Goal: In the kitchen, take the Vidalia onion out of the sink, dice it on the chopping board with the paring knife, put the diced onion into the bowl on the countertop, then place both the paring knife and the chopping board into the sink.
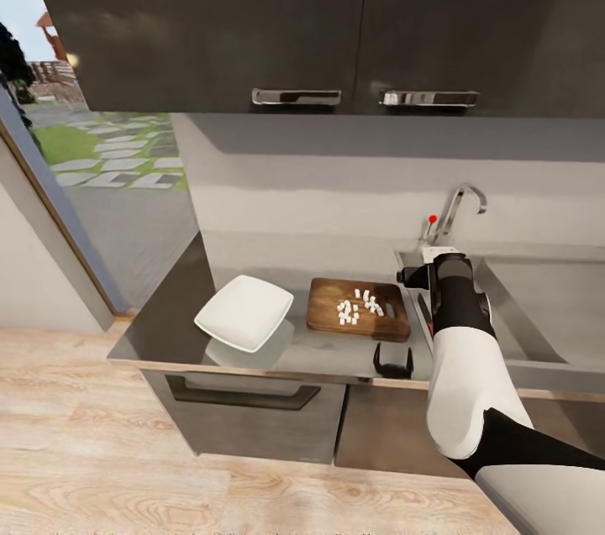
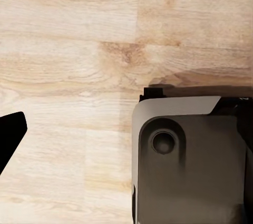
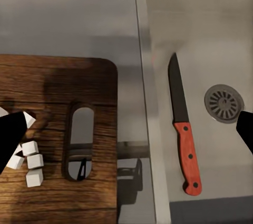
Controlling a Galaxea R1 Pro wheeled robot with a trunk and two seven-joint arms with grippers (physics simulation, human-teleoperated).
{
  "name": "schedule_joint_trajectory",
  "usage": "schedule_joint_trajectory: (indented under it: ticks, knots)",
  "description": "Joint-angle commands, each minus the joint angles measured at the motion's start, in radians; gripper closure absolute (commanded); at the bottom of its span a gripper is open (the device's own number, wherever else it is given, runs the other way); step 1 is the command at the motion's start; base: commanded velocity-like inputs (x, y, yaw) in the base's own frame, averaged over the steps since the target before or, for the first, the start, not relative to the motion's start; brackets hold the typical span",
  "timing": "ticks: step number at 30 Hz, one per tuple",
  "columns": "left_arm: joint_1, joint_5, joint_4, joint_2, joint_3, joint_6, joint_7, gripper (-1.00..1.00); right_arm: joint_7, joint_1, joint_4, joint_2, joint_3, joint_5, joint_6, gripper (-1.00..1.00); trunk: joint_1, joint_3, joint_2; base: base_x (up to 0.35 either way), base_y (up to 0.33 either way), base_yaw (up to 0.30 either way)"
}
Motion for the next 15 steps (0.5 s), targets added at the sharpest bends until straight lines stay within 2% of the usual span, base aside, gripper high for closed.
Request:
schedule_joint_trajectory:
  ticks: [1, 15]
  knots:
    - [-0.002, 0.006, 0.004, -0.001, -0.008, -0.008, 0.002, -1.0, 0.009, -0.001, -0.001, 0.001, -0.004, 0.011, 0.001, -1.0, 0.001, -0.004, -0.002, 0.0, 0.0, 0.0]
    - [-0.002, 0.006, 0.004, -0.002, -0.008, -0.007, 0.002, -1.0, 0.009, -0.001, 0.0, 0.001, -0.004, 0.011, 0.001, -1.0, 0.001, -0.026, -0.002, 0.0, 0.0, 0.0]
